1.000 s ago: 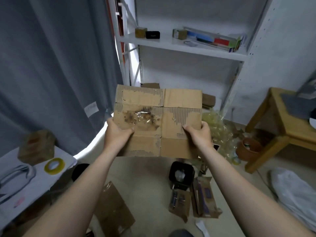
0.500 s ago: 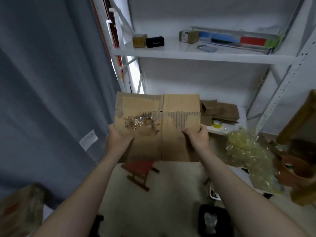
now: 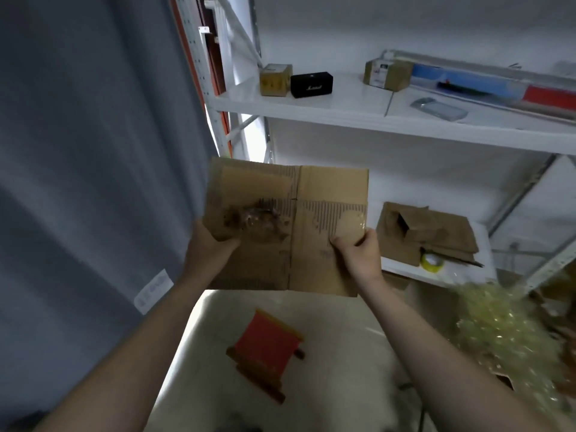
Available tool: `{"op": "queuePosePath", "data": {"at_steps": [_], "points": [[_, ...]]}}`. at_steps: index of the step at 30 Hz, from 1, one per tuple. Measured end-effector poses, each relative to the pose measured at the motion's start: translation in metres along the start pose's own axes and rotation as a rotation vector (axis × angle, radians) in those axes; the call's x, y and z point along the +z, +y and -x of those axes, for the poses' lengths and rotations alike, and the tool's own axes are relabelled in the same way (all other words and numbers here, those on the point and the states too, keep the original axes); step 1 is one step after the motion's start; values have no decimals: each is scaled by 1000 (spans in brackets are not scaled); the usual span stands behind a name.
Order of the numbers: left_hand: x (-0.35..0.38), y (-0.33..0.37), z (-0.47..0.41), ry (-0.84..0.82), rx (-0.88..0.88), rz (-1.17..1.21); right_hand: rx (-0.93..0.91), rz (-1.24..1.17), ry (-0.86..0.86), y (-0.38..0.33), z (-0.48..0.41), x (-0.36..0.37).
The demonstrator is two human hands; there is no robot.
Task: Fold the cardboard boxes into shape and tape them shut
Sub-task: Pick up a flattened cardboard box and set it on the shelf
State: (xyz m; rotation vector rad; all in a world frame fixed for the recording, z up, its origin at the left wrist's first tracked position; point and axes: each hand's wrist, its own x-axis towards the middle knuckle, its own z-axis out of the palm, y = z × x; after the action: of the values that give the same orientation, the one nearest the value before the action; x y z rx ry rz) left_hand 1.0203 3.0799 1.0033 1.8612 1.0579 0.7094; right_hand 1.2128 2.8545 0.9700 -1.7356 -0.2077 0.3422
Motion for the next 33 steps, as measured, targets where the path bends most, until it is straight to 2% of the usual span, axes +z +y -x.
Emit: {"op": "queuePosePath", "data": {"at_steps": [5, 11, 19, 24, 26, 33], "points": [[43, -31, -108, -139, 63, 2, 71, 45, 136, 30, -61, 55], [94, -49, -227, -228, 55, 11, 196, 216, 252, 18, -143, 103], [215, -53, -314, -447, 17, -55, 320, 190, 412, 52, -245, 87], [308, -47, -345, -422, -33, -121, 321, 204, 396, 91, -350, 66], [337, -40, -362, -351, -87, -121, 351, 198, 331, 95, -396, 67], [388, -40, -417, -303, -108, -133, 341, 120, 276, 103, -478, 75]]}}
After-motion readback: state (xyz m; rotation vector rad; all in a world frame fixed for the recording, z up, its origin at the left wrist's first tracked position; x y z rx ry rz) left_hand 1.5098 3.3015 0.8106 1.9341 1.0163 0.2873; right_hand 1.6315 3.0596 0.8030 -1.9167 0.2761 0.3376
